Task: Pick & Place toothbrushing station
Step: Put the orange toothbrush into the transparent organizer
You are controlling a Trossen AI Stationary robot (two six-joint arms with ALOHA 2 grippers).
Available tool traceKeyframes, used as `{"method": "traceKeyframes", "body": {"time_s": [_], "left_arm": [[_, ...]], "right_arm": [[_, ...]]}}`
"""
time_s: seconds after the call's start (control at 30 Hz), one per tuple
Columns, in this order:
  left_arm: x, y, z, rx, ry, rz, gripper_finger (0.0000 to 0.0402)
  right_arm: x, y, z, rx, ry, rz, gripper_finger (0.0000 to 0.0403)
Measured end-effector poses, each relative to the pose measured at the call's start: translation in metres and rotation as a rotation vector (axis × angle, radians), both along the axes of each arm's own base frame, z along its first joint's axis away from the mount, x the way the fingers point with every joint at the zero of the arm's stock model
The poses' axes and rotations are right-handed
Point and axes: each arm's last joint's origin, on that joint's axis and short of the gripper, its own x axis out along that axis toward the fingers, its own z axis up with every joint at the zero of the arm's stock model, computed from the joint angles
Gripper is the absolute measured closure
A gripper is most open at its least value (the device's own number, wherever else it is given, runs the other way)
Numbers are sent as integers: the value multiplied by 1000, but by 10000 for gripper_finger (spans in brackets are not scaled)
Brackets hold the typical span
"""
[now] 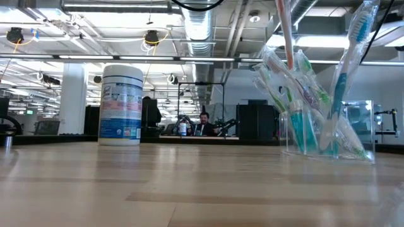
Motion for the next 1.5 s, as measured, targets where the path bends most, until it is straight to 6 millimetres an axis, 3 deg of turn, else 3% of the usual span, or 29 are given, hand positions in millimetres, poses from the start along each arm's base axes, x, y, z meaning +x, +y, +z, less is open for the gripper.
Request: {"method": "traceKeyframes", "body": {"time_s": [0.2, 0.77, 0.9, 1.1, 1.5], "left_arm": [[0, 0, 0, 0, -1, 0, 401], [0, 0, 0, 0, 1, 1, 401], [0, 0, -1, 2, 6, 0, 401], [0, 0, -1, 2, 7, 0, 401], [-1, -2, -1, 35, 4, -7, 380]], "right_arm": [[1, 1, 9, -6, -17, 3, 288], [14, 2, -4, -21, 18, -1, 291], [15, 2, -6, -37, 29, -1, 313], [13, 4, -6, -57, 34, 13, 388], [11, 7, -5, -45, 25, 19, 399]]}}
